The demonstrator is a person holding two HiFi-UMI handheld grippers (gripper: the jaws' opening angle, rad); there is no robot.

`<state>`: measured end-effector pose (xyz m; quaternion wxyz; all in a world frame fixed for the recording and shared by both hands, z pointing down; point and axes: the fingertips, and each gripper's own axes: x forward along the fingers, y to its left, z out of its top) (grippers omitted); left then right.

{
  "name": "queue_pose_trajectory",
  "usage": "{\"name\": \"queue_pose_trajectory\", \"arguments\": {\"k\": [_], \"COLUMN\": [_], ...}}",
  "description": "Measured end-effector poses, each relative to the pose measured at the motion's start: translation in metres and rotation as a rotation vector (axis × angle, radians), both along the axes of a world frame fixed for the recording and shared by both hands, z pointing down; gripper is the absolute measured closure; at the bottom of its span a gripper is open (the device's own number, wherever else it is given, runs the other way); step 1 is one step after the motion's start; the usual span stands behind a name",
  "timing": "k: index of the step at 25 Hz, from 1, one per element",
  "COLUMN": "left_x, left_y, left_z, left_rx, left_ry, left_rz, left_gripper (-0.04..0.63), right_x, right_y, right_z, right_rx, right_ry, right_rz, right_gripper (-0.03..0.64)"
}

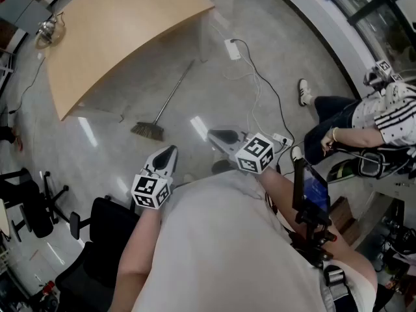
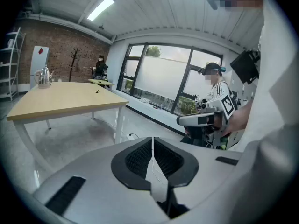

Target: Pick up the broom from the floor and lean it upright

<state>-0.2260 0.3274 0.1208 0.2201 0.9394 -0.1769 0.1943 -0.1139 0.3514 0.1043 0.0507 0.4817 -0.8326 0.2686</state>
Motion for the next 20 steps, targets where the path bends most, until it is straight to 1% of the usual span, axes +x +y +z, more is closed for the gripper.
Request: {"name": "queue_pose_trajectory", "arguments": {"k": [4, 8, 12, 17, 20], "left_x": [0.017, 0.026, 0.023, 0.029, 0.033], "left_y": [-0.021, -0.033, -0.039, -0.04, -0.059], "left_z": [-0.012, -0.016, -0.015, 0.003, 0.008], "left_rx": [0.046, 0.062, 0.06, 0.034, 0.032], "left_ry": [-0.026, -0.044, -0.073, -0.096, -0.093], "left_rz": [-0.092, -0.143, -0.184, -0.163, -0.141], "left_gripper": [0.574, 0.574, 0.575, 0.575, 0.574], "right_x": [0.021, 0.037, 0.039, 0.043, 0.043], "right_y": [-0.029, -0.043, -0.055, -0.058, -0.068], "right_z": [-0.004, 0.0, 0.002, 0.015, 0.02], "right_rx": [0.024, 0.014, 0.012, -0.012, -0.025], "right_ry": [-0.023, -0.036, -0.056, -0.07, -0.069], "right_rz": [-0.099, -0.141, -0.176, -0.165, -0.149], "right_gripper": [0.598, 0.598, 0.598, 0.598, 0.598]}}
